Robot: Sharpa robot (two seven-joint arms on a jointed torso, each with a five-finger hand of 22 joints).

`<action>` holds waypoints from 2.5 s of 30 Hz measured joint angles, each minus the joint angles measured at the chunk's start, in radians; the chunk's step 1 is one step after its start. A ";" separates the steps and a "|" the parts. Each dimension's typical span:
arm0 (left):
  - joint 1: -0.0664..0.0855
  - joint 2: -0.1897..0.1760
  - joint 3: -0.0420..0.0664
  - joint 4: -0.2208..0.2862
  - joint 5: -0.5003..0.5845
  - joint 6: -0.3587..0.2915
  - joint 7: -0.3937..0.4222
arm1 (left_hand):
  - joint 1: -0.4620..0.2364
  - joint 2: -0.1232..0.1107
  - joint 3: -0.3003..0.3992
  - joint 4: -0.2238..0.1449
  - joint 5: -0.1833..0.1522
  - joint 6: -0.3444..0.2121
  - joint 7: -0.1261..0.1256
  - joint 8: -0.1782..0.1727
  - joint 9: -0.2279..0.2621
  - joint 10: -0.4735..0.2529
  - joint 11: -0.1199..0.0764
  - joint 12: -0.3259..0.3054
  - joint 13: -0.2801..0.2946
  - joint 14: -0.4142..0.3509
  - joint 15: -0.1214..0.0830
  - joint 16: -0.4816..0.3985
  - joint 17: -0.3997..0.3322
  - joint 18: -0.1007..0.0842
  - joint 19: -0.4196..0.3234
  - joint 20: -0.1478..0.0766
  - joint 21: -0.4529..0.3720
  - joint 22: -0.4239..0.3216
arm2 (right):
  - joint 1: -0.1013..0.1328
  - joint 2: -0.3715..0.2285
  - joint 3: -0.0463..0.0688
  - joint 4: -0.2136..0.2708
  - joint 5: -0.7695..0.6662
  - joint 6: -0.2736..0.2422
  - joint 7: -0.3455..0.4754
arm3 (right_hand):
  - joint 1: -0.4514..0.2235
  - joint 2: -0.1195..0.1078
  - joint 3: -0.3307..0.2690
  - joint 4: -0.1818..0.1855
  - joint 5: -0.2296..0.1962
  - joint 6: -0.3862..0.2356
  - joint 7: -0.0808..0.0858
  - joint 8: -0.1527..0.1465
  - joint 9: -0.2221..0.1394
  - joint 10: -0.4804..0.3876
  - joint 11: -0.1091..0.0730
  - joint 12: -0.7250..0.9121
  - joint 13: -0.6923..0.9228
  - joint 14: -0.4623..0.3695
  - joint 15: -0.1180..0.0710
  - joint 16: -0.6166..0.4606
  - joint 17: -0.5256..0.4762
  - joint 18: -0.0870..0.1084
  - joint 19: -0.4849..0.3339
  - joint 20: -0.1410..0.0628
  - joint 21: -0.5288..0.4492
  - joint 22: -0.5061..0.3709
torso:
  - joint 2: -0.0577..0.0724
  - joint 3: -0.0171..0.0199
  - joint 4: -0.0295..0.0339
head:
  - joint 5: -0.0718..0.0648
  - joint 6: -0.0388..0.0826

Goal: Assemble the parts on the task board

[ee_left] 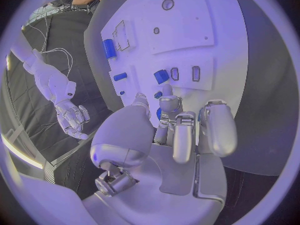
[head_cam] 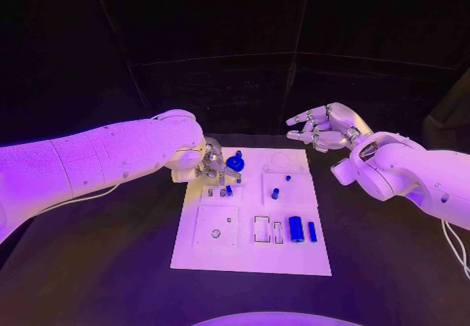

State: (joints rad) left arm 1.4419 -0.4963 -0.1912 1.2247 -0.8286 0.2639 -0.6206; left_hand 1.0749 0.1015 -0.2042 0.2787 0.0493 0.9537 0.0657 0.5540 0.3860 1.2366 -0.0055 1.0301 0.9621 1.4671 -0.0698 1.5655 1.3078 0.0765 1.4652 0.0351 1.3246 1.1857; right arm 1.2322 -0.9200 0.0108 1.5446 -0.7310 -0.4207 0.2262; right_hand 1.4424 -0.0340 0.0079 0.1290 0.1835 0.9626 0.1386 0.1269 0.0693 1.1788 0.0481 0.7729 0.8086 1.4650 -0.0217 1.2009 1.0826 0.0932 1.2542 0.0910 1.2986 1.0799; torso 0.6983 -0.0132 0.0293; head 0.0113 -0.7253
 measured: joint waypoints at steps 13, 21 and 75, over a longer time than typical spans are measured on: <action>-0.007 0.024 -0.005 -0.031 -0.004 0.037 -0.005 | 0.006 0.006 -0.003 -0.003 0.000 -0.011 -0.004 0.013 0.011 0.000 0.000 0.002 0.000 0.000 0.000 0.000 0.000 0.000 0.000 0.000 0.000 0.000 | 0.000 0.003 0.000 -0.005 -0.002 0.005 -0.008 | 0.000 0.000 0.000 0.000 0.012 0.000 0.000 0.000 0.000 -0.004 0.004 -0.007 -0.006 0.000 0.000 -0.005 -0.001 0.000 -0.004 -0.004 -0.004 -0.005 | 0.001 -0.0012 0.0003 | 0.000 -0.007; -0.013 0.036 -0.008 -0.045 -0.005 0.050 -0.006 | 0.015 0.015 -0.003 -0.008 0.000 -0.019 -0.002 0.020 0.018 0.000 0.000 0.002 0.000 0.000 0.000 0.000 0.000 0.000 0.000 0.000 0.000 0.002 | 0.000 0.004 0.000 -0.007 -0.004 0.009 -0.013 | 0.000 0.000 -0.003 -0.003 0.012 0.000 0.000 0.000 -0.001 -0.004 0.004 -0.007 -0.006 0.000 0.000 -0.005 -0.001 0.000 -0.004 -0.004 -0.004 -0.005 | 0.001 -0.0012 0.0007 | -0.001 -0.010; -0.022 0.064 -0.011 -0.060 -0.017 0.091 -0.009 | 0.098 0.018 0.058 -0.106 0.001 -0.052 -0.005 0.066 0.062 -0.002 -0.002 0.011 0.009 0.000 0.000 0.000 0.000 0.000 -0.001 0.001 0.016 0.028 | 0.000 0.015 0.000 -0.019 -0.009 0.019 -0.029 | 0.000 0.000 -0.003 -0.003 0.017 0.000 0.000 0.000 -0.001 -0.003 0.004 -0.015 -0.015 0.000 0.000 -0.008 -0.002 0.000 -0.003 -0.004 -0.010 -0.011 | 0.002 0.0012 0.0013 | -0.004 -0.024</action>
State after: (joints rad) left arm 1.4200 -0.4326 -0.2026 1.1649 -0.8455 0.3546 -0.6293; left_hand 1.1728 0.1192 -0.1458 0.1729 0.0499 0.9020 0.0604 0.6200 0.4485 1.2342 -0.0075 1.0416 0.9709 1.4671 -0.0696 1.5652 1.3074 0.0767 1.4647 0.0356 1.3409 1.2137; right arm 1.2323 -0.9051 0.0104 1.5257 -0.7405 -0.4013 0.1970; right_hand 1.4423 -0.0341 0.0053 0.1264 0.2003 0.9625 0.1385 0.1269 0.0686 1.1754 0.0518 0.7575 0.7939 1.4650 -0.0217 1.1930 1.0806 0.0931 1.2508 0.0874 1.2883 1.0691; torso 0.7007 -0.0121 0.0307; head 0.0072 -0.7497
